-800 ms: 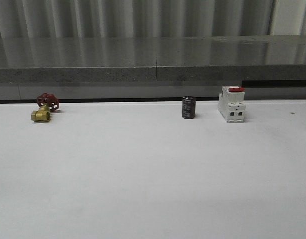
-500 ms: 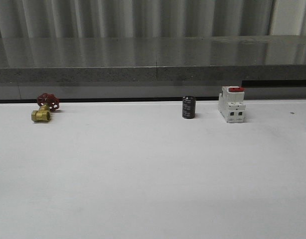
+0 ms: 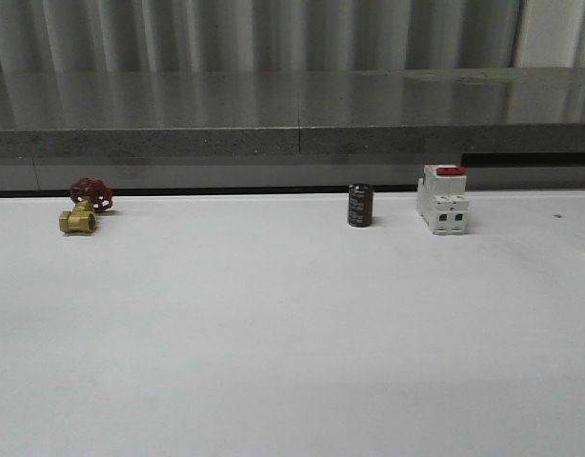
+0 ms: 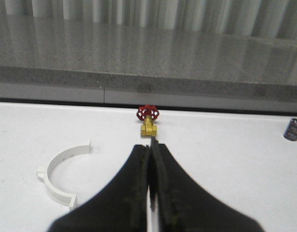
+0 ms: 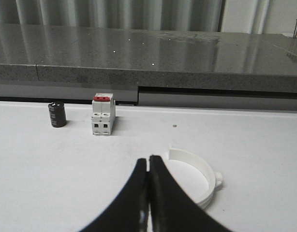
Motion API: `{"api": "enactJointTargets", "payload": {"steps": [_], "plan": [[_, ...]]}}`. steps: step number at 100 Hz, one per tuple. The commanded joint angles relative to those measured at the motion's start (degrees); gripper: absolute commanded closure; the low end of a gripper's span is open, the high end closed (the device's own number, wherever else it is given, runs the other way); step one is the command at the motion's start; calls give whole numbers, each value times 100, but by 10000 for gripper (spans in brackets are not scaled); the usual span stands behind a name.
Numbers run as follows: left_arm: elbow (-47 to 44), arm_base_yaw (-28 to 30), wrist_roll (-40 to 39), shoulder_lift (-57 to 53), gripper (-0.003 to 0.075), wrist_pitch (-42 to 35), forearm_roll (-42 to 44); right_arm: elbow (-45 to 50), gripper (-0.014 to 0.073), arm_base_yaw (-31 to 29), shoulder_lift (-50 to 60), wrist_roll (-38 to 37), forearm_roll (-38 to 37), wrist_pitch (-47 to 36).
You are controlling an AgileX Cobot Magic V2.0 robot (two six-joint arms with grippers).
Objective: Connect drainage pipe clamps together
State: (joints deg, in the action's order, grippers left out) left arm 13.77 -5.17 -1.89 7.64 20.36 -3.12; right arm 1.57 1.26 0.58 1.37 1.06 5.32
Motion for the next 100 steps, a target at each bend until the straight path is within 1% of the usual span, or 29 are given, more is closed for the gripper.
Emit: {"api": "enactJointTargets", "payload": {"steps": [1,15,28,46,71,76,81,85,86,88,91,96,100], "plan": [[947,16,-8,705,741,483,-85,-98,661,-7,111,16,-55,-478],[2003,16,-8,1753,741,1478,-85,-98,661,-7,111,16,-55,-478],[2603,16,-8,2509,741,2018,-129,-98,661,-7,111,16,-55,-478],[2717,16,-8,3095,741,2205,-185,-98,661,-7,111,16,-55,-478],[2717,16,-8,3506,732,2368,-185,-98,661,-7,111,16,-55,-478],[2717,16,-8,3544,692,2447,-195,-98,661,-7,111,16,-55,-478],[2717,16,-8,3560,616,2512,-199,-98,661,-7,111,16,-55,-478],[2717,16,-8,3585,528,2559,-199,-98,661,-7,111,16,-55,-478],[2717,16,-8,3585,496,2567,-199,-98,661,-7,111,16,-55,-478],[2717,16,-8,3585,463,2588,-199,-98,661,-7,111,16,-55,-478],[2717,16,-8,3585,383,2628,-199,-98,661,-7,111,16,-55,-478],[2717,16,-8,3585,294,2643,-199,-98,661,-7,111,16,-55,-478],[2717,16,-8,3585,254,2643,-218,-98,661,-7,111,16,-55,-478]]}}
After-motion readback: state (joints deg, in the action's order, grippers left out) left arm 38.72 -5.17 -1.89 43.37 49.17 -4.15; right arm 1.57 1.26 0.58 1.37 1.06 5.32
